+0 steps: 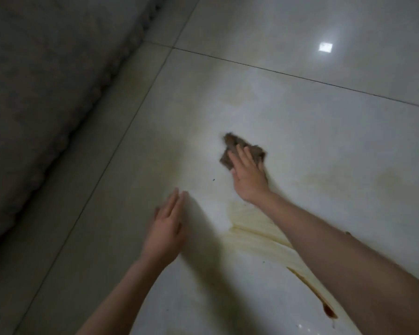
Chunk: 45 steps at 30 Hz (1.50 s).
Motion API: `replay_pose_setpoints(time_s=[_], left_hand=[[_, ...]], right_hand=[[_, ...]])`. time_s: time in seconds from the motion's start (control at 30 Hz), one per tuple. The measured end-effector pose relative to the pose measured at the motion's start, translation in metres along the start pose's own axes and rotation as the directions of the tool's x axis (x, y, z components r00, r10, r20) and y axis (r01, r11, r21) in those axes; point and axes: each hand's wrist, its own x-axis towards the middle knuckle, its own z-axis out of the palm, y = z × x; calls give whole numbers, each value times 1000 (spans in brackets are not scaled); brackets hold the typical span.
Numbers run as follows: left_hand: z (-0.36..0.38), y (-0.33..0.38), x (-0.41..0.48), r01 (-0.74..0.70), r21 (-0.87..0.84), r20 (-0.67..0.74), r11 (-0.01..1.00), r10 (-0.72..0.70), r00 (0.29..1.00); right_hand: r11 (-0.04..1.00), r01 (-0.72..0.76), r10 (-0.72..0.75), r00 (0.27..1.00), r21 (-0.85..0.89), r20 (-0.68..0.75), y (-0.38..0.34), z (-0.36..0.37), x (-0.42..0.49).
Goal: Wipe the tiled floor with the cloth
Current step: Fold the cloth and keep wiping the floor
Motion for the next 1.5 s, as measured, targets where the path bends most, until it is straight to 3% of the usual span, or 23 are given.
replay_pose_setpoints(time_s=[0.07, 0.17, 0.27, 0.3, 0.37, 0.47, 0.57, 0.63, 0.73, 0.87, 0.97, 1.07, 1.17, 1.2, 1.23, 1.33, 1.37, 1.43, 1.5], left_hand=[[-7, -23, -18, 78, 42, -91, 996, -74, 993], [-12, -58, -43, 235, 104, -133, 966, -221, 966], [-10, -83, -61, 332, 186, -95, 925, -319, 943], [-9, -87, -66, 347, 196, -88, 917, -336, 938], [-9, -92, -71, 376, 184, -95, 908, -365, 926], [-8, -96, -72, 380, 165, -103, 910, -367, 924], [-11, -101, -71, 352, 90, -110, 932, -342, 933], [-17, -105, -72, 323, 32, -101, 946, -319, 942], [-21, -109, -76, 292, -36, -96, 956, -294, 951], [-29, -115, -82, 277, -223, -94, 935, -304, 948], [-34, -120, -89, 244, -403, -166, 882, -333, 928], [-30, -129, -92, 203, -354, -257, 913, -304, 918], [-21, -134, -95, 186, -245, -231, 951, -244, 942], [-20, -134, -95, 188, -221, -219, 957, -237, 947], [-18, -134, -94, 186, -205, -214, 961, -229, 950], [-16, -125, -90, 169, -163, -203, 972, -200, 959], [-15, -120, -88, 164, -151, -190, 975, -192, 963], [-14, -109, -84, 146, -126, -173, 981, -167, 971], [-13, -97, -79, 126, -99, -166, 987, -141, 976]], right_hand=[[975, 222, -222, 975, -9, 26, -35, 21, -31], [798, 588, -602, 790, 130, 116, -67, 42, -102], [669, 684, -743, 602, 292, 291, -65, 35, -122], [666, 679, -745, 594, 308, 303, -67, 27, -113], [755, 567, -651, 708, 330, 274, -70, 2, -79], [922, 293, -341, 924, 253, 174, -56, -34, -8], [989, 23, -45, 988, 148, 151, -36, -47, 38], [989, 50, -66, 992, 140, 111, -52, -31, 45], [960, 236, -248, 966, 149, 70, -108, 10, 45], [860, 471, -505, 840, 195, 196, -186, 51, 35], [708, 625, -704, 662, 329, 259, -196, 62, -8], [608, 687, -791, 487, 398, 369, -162, 59, -73], [606, 668, -770, 358, 432, 528, -132, 39, -110], [627, 635, -761, 374, 452, 530, -128, 29, -110], [672, 578, -735, 446, 462, 512, -125, 18, -106], [840, 363, -503, 799, 403, 330, -103, -19, -69], [883, 328, -418, 875, 336, 245, -88, -29, -52], [961, 224, -248, 957, 161, 148, -48, -43, -24], [996, 91, -93, 987, 22, 130, -15, -41, -16]])
